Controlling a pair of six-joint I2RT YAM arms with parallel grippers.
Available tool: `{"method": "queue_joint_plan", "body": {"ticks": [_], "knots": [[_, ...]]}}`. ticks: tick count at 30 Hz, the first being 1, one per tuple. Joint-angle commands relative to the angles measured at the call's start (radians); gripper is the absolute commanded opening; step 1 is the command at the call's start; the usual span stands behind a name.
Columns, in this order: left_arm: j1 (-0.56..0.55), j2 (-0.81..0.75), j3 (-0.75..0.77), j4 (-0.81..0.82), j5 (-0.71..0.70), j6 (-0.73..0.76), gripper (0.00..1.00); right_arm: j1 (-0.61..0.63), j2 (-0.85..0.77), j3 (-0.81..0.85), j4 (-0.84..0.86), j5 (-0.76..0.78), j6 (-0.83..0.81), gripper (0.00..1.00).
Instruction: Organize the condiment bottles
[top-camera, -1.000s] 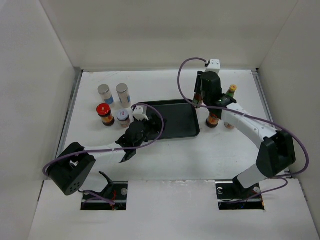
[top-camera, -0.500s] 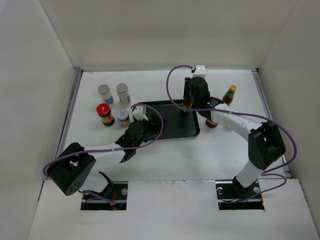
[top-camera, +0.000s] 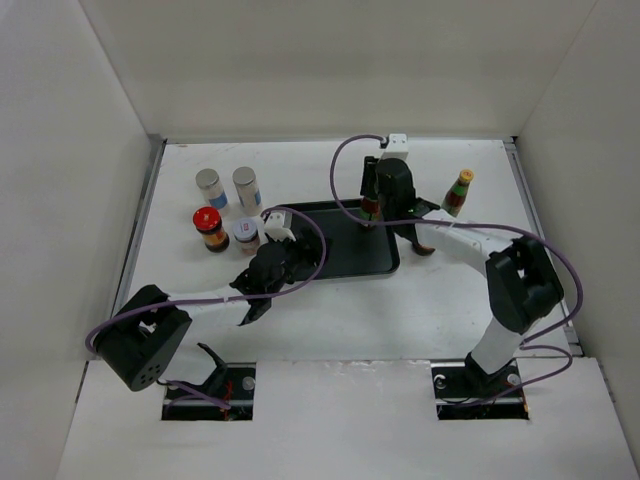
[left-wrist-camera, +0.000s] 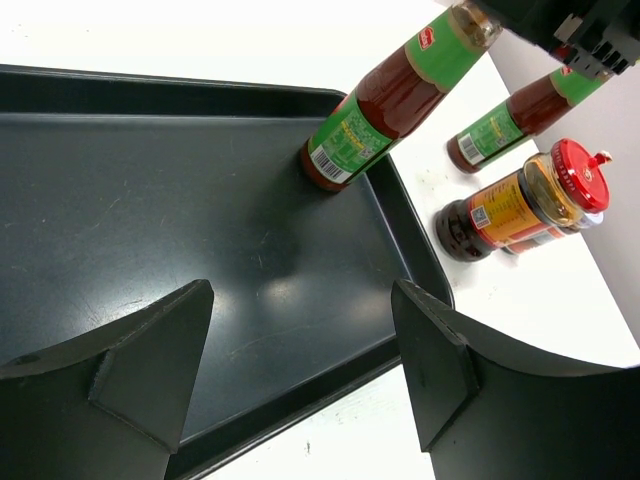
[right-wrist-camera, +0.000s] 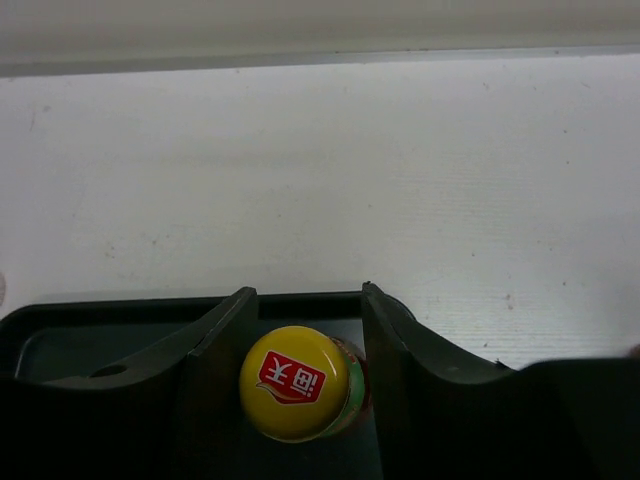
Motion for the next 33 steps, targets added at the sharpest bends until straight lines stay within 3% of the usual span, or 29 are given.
{"method": "queue_joint_plan", "body": {"ticks": [1, 6, 9, 10, 14, 16, 18, 22, 24, 28, 33], "knots": [[0.007, -0.001, 0.015, 0.056, 0.010, 0.001, 0.71, 0.002, -0.058, -0.011, 0.138, -0.002, 0.006, 0.55], [0.004, -0.018, 0.004, 0.063, 0.000, 0.004, 0.71, 0.016, -0.194, -0.080, 0.126, -0.019, 0.003, 0.77], [0.012, -0.016, 0.004, 0.053, 0.012, -0.003, 0.71, 0.017, -0.300, -0.152, 0.123, -0.036, 0.019, 0.80], [0.006, -0.027, 0.000, 0.053, 0.011, -0.005, 0.71, 0.017, -0.337, -0.188, 0.123, -0.029, 0.025, 0.73], [0.006, -0.016, 0.003, 0.062, 0.012, -0.010, 0.71, 0.005, -0.505, -0.366, 0.039, 0.063, 0.146, 0.29], [0.009, -0.010, 0.006, 0.054, 0.021, -0.020, 0.71, -0.016, -0.571, -0.426, -0.027, 0.123, 0.183, 0.26], [0.004, -0.016, 0.001, 0.062, 0.030, -0.026, 0.71, -0.039, -0.608, -0.460, -0.082, 0.183, 0.186, 0.32], [0.001, 0.019, 0.016, 0.068, 0.038, -0.036, 0.71, -0.085, -0.606, -0.459, -0.216, 0.255, 0.187, 0.70], [0.007, 0.012, 0.012, 0.063, 0.056, -0.045, 0.71, -0.095, -0.572, -0.439, -0.251, 0.245, 0.180, 0.80], [0.010, -0.008, 0.000, 0.070, 0.041, -0.042, 0.71, -0.102, -0.527, -0.431, -0.259, 0.245, 0.180, 0.88], [0.012, -0.011, -0.003, 0.069, 0.052, -0.045, 0.71, -0.119, -0.454, -0.403, -0.233, 0.173, 0.187, 0.85]]}}
